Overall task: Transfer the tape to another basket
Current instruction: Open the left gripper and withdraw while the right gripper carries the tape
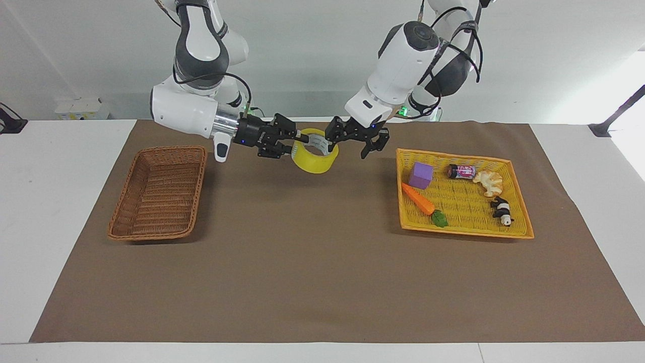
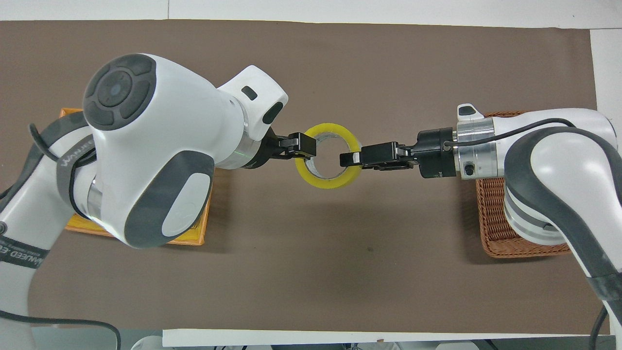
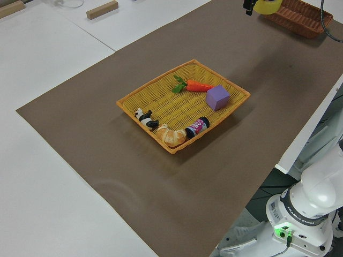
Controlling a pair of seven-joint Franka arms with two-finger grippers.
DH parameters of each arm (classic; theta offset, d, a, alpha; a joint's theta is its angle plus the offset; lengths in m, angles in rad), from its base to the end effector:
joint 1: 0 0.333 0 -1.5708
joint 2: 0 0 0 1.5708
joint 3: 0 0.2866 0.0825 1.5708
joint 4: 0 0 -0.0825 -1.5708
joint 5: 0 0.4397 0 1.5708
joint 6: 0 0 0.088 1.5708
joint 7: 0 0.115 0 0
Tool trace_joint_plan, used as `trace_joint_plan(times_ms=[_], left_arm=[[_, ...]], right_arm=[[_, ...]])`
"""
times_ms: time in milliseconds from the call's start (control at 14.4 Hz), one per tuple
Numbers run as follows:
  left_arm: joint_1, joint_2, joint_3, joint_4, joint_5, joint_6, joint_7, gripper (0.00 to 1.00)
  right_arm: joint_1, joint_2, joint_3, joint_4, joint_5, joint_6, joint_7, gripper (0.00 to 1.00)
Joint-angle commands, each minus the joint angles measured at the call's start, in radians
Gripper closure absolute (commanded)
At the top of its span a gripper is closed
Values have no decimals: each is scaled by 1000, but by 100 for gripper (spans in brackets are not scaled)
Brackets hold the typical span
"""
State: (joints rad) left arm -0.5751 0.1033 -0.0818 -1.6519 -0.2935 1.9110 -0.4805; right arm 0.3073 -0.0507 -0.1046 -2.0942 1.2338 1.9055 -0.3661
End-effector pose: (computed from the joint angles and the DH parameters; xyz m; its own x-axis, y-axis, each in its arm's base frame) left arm 0.5132 -0.4224 0.5138 0.9949 -0.1000 -0.0104 -0.0912 -0.9415 0.3244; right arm 0.5654 0.1926 0.4184 0.9995 0.0309 -0.0116 0.0026 -0.4231 -0.9061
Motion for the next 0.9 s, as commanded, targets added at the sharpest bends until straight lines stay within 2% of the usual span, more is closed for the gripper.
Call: trace_joint_plan(times_ms=[0,278,486,555,694,833], left_arm=[[96,-48,54,-17,54,-113,62,1],[236,-60,56,-20,117,-153,128,1],[302,-65,56,-20,191,-148,143,1],[328,-65,56,-19,204,-150,143,1],[400,-62,56,-19,208,-142,155,1],[477,-60,56,-20,208,-139,233,1]], right_arm=[[-137,-18,-12,-14,-31,-112,-60,100],[-318,-17,-13,5,-174,-281,-115,100],[-466,-8,-13,29,-278,-377,-132,100],[-512,14,-13,57,-309,-417,-134,100],[-615,122,-13,155,-338,-518,-187,100],[-660,179,-13,212,-395,-542,-234,100]])
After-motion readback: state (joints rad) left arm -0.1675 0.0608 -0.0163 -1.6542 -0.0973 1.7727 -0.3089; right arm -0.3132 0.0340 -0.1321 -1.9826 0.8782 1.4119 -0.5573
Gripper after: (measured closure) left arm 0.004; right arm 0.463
